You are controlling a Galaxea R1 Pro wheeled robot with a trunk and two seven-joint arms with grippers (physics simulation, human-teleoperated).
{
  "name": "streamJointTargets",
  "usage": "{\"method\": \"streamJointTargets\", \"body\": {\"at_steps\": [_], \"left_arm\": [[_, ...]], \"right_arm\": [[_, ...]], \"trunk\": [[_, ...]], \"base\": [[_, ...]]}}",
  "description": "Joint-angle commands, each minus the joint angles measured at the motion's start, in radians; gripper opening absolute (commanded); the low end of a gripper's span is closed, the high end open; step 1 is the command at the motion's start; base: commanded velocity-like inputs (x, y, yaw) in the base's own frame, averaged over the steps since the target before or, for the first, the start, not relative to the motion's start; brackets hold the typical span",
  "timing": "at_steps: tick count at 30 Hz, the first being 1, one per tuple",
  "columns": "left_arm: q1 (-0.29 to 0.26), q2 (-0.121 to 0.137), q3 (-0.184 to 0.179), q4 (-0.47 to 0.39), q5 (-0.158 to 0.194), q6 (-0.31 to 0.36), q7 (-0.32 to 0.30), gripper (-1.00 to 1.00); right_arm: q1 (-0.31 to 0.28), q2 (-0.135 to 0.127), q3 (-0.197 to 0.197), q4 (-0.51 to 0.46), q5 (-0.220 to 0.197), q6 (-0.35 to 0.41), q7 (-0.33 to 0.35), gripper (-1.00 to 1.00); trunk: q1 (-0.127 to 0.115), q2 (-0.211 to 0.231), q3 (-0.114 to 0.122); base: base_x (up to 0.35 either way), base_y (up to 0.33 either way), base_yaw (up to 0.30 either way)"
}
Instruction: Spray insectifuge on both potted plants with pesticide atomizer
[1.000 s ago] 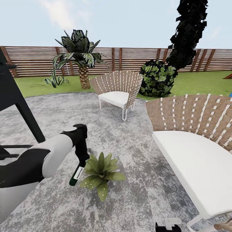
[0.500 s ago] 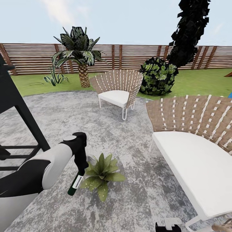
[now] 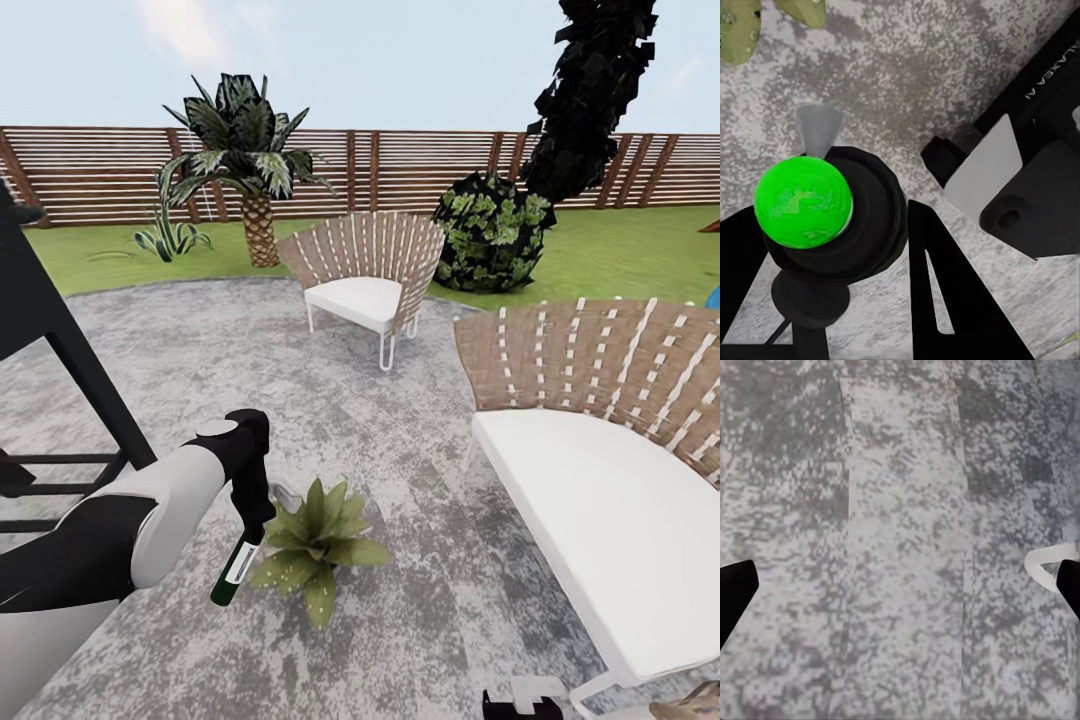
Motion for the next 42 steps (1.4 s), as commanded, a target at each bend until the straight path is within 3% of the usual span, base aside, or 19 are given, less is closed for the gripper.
{"method": "streamJointTargets", "body": {"at_steps": [1, 8, 16, 29, 36, 42], "left_arm": [[0.000, 0.000, -0.004, -0.001, -0.003, 0.011, -0.009, -1.00], [0.000, 0.000, -0.001, -0.001, -0.003, 0.011, -0.009, -1.00], [0.000, 0.000, -0.003, -0.001, -0.003, 0.011, -0.009, -1.00], [0.002, -0.001, -0.003, 0.001, -0.004, 0.010, -0.009, -1.00], [0.065, 0.008, -0.013, -0.001, -0.015, -0.009, -0.009, -1.00], [0.074, 0.018, -0.018, -0.002, -0.016, -0.012, -0.009, -1.00]], "right_arm": [[-0.001, -0.001, 0.001, 0.001, 0.009, -0.001, -0.006, 1.00], [-0.001, -0.005, 0.001, 0.002, 0.010, -0.001, -0.005, 1.00], [-0.001, -0.003, 0.002, 0.001, 0.010, -0.001, -0.006, 1.00], [-0.001, -0.003, 0.002, 0.001, 0.010, -0.001, -0.006, 1.00], [-0.001, -0.003, 0.002, 0.001, 0.010, -0.001, -0.006, 1.00], [-0.001, -0.003, 0.002, 0.001, 0.010, -0.001, -0.006, 1.00]], "trunk": [[-0.004, 0.007, 0.002], [-0.031, 0.056, 0.024], [-0.031, 0.056, 0.024], [-0.031, 0.056, 0.024], [-0.031, 0.056, 0.024], [-0.031, 0.056, 0.024]], "base": [[0.000, 0.000, 0.000], [0.000, 0.000, 0.000], [0.026, 0.002, 0.000], [0.281, 0.118, -0.089], [0.066, 0.054, -0.004], [0.001, 0.001, 0.000]]}}
